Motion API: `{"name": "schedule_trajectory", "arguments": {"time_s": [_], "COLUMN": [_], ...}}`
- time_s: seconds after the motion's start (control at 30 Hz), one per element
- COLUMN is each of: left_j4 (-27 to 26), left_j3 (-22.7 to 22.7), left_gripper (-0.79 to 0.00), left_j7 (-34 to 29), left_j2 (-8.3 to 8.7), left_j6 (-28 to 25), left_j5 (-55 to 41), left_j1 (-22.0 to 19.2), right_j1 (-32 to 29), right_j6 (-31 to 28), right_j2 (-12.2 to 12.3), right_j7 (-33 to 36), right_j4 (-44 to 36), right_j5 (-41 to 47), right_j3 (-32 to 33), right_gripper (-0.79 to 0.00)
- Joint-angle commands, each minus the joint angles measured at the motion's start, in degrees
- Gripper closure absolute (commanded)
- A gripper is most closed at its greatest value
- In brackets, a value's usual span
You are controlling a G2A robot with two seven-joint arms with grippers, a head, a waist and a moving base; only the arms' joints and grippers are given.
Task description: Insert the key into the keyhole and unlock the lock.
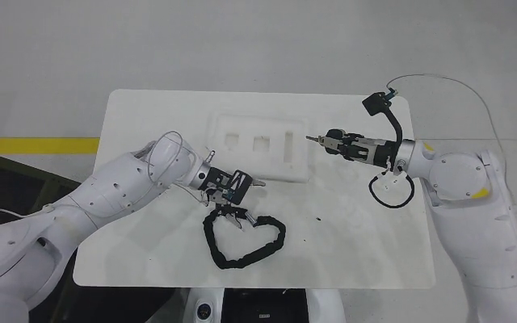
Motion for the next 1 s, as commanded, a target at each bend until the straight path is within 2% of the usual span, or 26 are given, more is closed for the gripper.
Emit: {"name": "schedule_trajectory", "arguments": {"time_s": [0.0, 0.37, 0.63, 0.7, 0.97], "left_j4": [-0.49, -0.05, 0.87, 1.20, 3.52], "left_j3": [0.00, 0.00, 0.00, 0.00, 0.00], "left_gripper": [-0.785, -0.785, -0.785, -0.656, -0.526], "left_j7": [-0.27, 2.25, 4.16, 4.16, 4.16], "left_j2": [-0.03, -0.13, -1.23, -1.65, -3.26], "left_j6": [0.02, 0.02, 0.02, 0.02, 0.02], "left_j5": [0.53, 11.11, 13.79, 13.85, 14.43], "left_j1": [0.56, 2.23, 2.76, 2.87, 3.14], "right_j1": [0.00, 0.00, 0.00, 0.00, 0.00], "right_j6": [0.00, 0.00, 0.00, 0.00, 0.00], "right_j2": [0.00, 0.00, 0.00, 0.00, 0.00], "right_j7": [0.00, 0.00, 0.00, 0.00, 0.00], "right_j4": [0.00, 0.00, 0.00, 0.00, 0.00], "right_j5": [0.00, 0.00, 0.00, 0.00, 0.00], "right_j3": [0.00, 0.00, 0.00, 0.00, 0.00], "right_gripper": [0.000, 0.000, 0.000, 0.000, 0.000]}}
